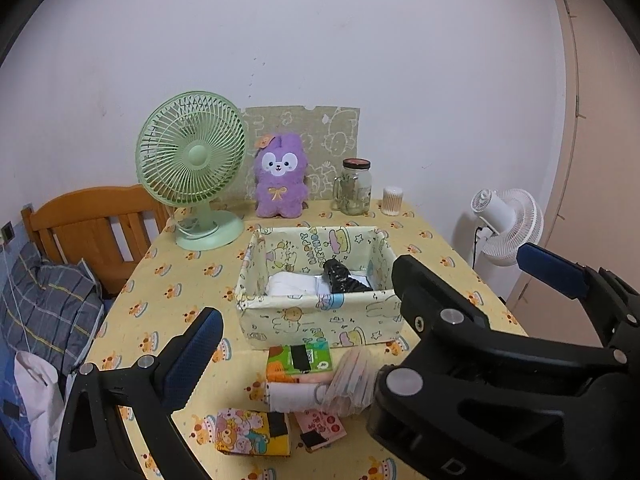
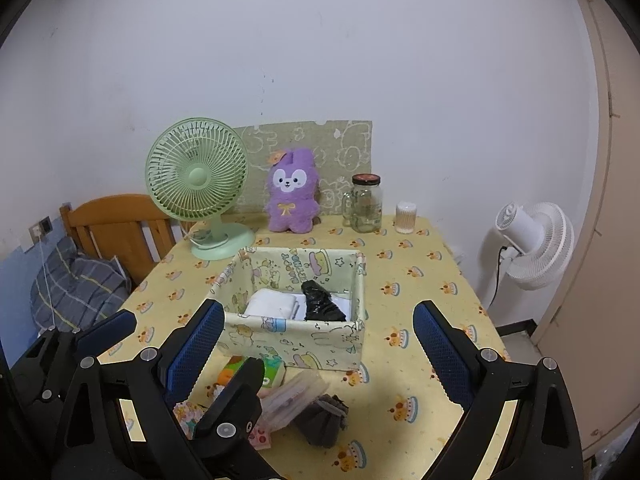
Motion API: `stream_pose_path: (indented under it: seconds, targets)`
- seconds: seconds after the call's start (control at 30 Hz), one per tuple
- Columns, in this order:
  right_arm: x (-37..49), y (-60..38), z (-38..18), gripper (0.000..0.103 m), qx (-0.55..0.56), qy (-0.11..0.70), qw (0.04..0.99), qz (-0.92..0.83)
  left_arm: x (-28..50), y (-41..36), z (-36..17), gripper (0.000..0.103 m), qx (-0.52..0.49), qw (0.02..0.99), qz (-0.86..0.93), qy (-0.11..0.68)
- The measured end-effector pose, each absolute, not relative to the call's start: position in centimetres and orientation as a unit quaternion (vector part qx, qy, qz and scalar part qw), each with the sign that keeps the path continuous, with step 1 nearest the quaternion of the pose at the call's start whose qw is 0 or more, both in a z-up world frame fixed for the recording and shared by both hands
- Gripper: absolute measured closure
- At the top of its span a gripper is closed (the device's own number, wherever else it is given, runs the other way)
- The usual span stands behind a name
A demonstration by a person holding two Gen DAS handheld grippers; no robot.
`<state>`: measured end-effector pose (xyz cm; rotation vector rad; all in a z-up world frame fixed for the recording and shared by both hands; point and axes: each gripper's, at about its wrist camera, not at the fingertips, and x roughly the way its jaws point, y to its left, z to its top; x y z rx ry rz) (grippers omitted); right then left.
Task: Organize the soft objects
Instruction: 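Withdraw both tools from the box toward the remaining items on the table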
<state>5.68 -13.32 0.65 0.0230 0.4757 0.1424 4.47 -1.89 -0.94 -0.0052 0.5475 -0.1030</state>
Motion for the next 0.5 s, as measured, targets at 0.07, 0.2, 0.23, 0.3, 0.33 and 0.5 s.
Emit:
stream_pose_path:
  seconds: [0.07, 0.2, 0.23, 0.3, 0.33, 0.5]
  targets:
    - [5.4, -13.2, 0.3, 0.006, 0.010, 0.237, 0.969, 0.068, 4.3, -1.9, -1.2, 0.001, -0.003, 0.961, -0.050, 0.272]
    - [5.1, -13.3, -0.2, 0.006, 0.012, 0.238, 0.969, 0.069, 4.0, -1.9, -1.9, 0.001, -0.001, 0.960, -0.049, 0.275]
    - [4.9, -13.3, -0.3, 0.006, 0.012, 0.237, 0.969, 0.067, 3.9, -1.9, -2.0, 0.001, -0.002, 0.960, -0.051, 0.276]
    - [4.8, -13.2, -0.5, 0.006, 0.011, 0.237, 0.969, 0.063, 3.9, -1.9, -2.3, 0.001, -0.003, 0.959, -0.053, 0.277]
    - [4.7, -13.2, -0.7, 0.006, 0.012, 0.237, 0.969, 0.061, 3.8, -1.8, -2.4, 0.001, -0.003, 0.959, -0.054, 0.278]
    - [4.2, -13.2, -1.1, 0.006, 0.009, 0.245, 0.968, 0.057, 3.2, -2.0, -2.8, 0.001, 0.003, 0.960, -0.048, 0.276]
